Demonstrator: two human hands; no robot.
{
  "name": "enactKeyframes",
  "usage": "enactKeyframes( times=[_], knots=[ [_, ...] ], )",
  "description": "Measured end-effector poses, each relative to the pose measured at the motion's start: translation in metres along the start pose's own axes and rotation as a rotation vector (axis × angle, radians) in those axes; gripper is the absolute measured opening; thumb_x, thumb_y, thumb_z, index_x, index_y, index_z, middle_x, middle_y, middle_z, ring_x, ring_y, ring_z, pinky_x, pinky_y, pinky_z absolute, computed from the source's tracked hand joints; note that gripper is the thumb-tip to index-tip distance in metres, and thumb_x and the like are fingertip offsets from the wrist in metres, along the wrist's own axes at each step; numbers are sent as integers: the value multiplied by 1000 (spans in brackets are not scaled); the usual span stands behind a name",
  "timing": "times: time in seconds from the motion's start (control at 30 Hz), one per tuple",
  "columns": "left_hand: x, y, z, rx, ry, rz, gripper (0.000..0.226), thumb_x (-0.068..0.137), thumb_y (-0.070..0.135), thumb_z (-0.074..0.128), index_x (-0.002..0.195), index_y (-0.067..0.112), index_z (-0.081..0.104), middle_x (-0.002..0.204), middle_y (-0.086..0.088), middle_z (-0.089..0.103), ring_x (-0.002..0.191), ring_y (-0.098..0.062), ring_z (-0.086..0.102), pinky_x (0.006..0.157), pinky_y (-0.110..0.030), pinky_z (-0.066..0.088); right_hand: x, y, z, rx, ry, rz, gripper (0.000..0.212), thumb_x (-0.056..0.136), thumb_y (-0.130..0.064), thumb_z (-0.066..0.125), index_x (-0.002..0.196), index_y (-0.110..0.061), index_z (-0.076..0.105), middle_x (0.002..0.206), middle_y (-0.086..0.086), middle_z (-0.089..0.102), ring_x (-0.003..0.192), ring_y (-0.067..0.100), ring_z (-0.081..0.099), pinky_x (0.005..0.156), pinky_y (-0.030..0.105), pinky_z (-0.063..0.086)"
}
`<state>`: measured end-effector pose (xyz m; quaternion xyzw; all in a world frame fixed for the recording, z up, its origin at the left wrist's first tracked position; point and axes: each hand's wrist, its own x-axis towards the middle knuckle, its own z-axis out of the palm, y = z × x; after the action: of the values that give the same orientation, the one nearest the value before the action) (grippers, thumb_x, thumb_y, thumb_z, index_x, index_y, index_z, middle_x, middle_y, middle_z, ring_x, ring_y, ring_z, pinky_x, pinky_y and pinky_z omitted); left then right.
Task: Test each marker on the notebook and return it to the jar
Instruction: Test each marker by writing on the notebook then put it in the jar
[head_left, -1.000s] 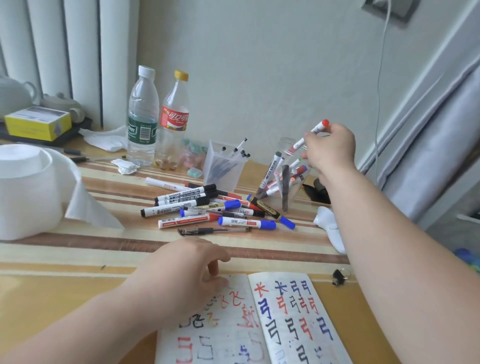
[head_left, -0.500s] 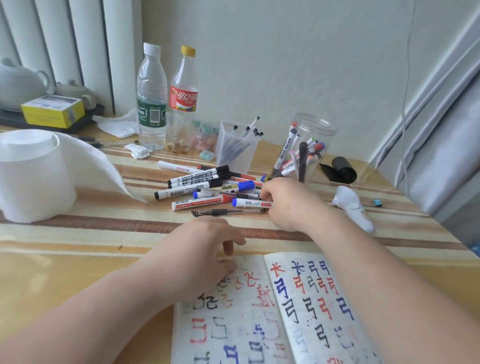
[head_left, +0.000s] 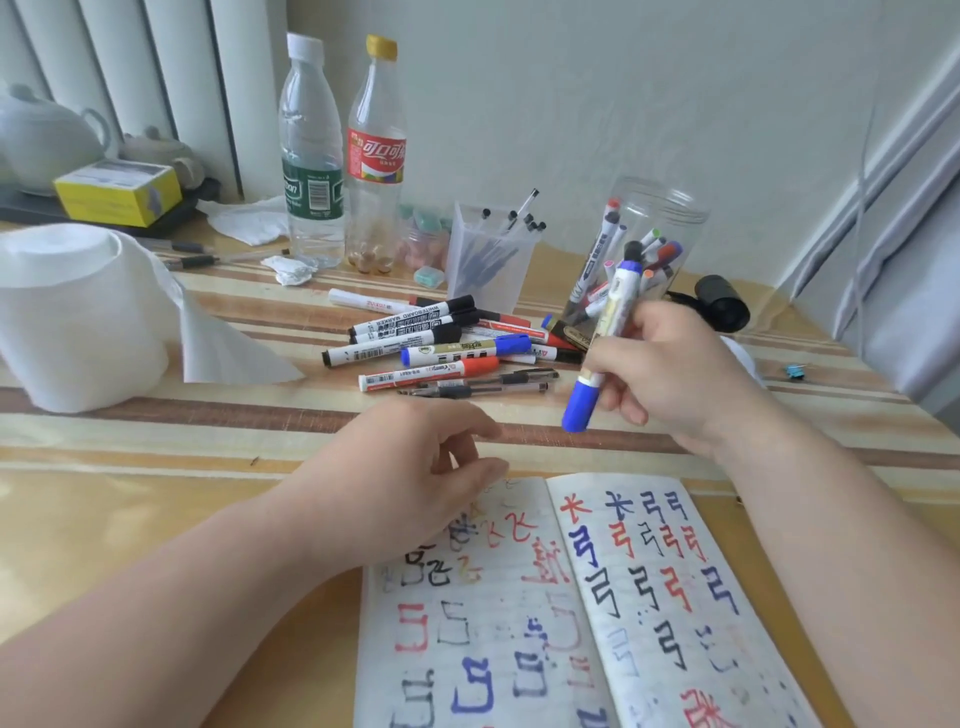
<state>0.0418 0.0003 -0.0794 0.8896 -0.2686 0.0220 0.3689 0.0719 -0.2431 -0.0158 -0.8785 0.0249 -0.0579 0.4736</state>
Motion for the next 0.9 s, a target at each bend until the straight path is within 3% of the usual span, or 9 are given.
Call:
enactKeyframes(
  times=[0.07,0.17,0.27,0.37,0.43,0.57,0.7,0.83,0.9],
  knots=[
    [-1,2,0,-69,0,0,31,83,67,61,106,45,66,90,31,67,77,0,65,63,-17,46,-18,0,6,582,-196,112,12,71,-7,66,79,-1,58,68,18,63,48,24,61,38,26,45],
    [-2,6,-1,-115,-8,13,32,80,73,61,97,45,62,87,25,68,70,-3,66,58,-18,46,-37,4,22,829,-375,150,5,73,-1,69,76,1,66,69,21,65,53,27,69,46,29,57],
    [-2,7,0,-50,48,41,36,85,72,56,91,37,62,75,12,66,64,-13,61,55,-27,46,-42,7,36,837,-392,128,12,75,-2,70,68,-8,62,63,17,62,53,28,68,45,31,56],
    [-2,7,2,-51,60,24,36,86,71,49,89,36,58,76,8,62,66,-17,60,59,-32,46,-44,11,45,806,-378,106,5,77,-11,66,74,-11,70,59,12,57,47,23,58,43,27,46],
    [-2,8,2,-48,53,15,35,86,70,47,91,36,56,80,11,61,69,-16,59,60,-31,46,-46,14,49,794,-405,99,9,79,-16,66,80,-14,75,59,9,57,45,20,55,42,23,41],
    [-2,12,1,-26,24,47,40,92,64,40,90,28,55,76,10,60,72,-10,57,64,-26,44,-50,14,52,748,-388,50,16,84,-26,71,76,-12,69,57,8,55,40,18,52,37,19,34],
    [-5,13,-3,-56,-72,85,47,104,57,33,83,20,50,74,7,59,67,-11,56,60,-19,41,-50,14,51,757,-385,-30,16,85,-20,69,71,-13,70,54,11,56,35,17,49,34,15,31],
    [-7,13,-9,-212,-149,87,49,100,57,35,82,15,53,70,0,61,64,-22,63,62,-39,53,-48,12,47,743,-444,-66,5,80,-18,76,78,-13,76,54,11,59,36,17,51,34,14,32],
    [-7,14,-9,-231,-164,75,50,99,58,35,84,14,54,72,-1,61,65,-24,64,62,-42,54,-48,11,45,718,-449,-77,7,76,-18,78,78,-11,77,54,12,59,36,18,50,33,15,31]
  ],
)
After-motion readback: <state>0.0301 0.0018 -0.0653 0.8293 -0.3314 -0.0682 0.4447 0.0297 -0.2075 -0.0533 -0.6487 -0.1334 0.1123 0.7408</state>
